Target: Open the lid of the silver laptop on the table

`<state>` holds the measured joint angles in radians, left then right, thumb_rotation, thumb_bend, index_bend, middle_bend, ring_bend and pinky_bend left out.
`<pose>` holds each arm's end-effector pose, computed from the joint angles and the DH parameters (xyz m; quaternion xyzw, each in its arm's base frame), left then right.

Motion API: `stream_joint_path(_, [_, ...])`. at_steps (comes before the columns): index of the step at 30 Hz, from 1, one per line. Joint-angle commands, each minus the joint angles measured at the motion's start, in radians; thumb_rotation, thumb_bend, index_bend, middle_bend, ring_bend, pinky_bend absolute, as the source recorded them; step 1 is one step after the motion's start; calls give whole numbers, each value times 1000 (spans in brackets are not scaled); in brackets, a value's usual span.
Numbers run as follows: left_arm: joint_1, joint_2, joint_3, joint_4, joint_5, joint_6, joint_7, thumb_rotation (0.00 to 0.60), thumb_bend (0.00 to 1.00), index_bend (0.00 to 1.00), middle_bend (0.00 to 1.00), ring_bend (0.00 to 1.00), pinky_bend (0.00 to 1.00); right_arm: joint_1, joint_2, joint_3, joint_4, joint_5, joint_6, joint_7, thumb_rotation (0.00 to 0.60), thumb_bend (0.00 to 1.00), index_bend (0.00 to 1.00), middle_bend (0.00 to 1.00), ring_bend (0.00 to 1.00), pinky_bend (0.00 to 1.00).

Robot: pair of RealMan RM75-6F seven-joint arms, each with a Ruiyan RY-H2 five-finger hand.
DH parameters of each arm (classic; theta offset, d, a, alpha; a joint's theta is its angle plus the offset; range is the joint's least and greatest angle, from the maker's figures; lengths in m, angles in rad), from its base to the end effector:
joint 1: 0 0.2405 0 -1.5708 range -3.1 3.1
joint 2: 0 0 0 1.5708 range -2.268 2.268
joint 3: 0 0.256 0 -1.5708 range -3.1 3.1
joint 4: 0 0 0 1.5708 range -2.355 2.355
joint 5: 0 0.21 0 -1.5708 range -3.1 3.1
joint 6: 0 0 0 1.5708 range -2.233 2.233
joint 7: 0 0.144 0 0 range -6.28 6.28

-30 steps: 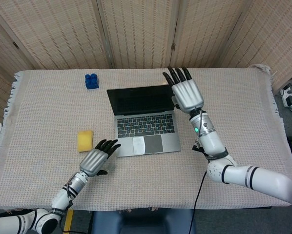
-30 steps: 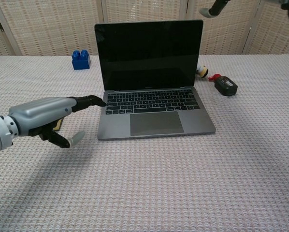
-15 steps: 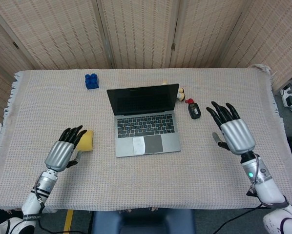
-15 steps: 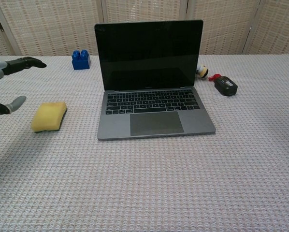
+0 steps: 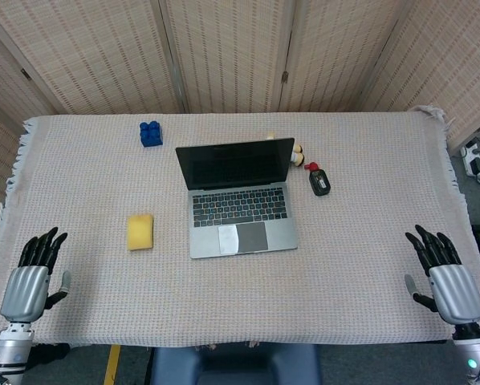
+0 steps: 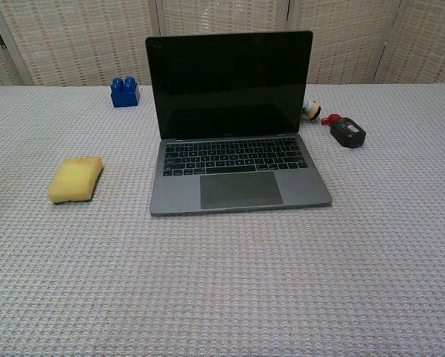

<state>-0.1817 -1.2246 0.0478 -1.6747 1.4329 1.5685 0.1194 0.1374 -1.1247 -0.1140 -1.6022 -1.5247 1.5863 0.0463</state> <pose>-0.2837 0.1867 0.1217 -0.5928 -0.3943 -0.4069 0.5723 -0.3078 -0.1629 0.1499 0.6149 -0.3960 0.3986 0.5534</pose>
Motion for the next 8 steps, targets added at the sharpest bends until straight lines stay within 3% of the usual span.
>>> stream_joint_path(1, [46,-13,23,5,33,47,14,600,611,0,1,0,0,-31,-27,-8,35,-10,11,30,600,492,0,2,64,0])
stream_joint_path(8, [81,-41,8,19,61,79,11,600,611,0,1,0,0,-42,-43,10,50,-43,8,24,600,492,0,2,62,0])
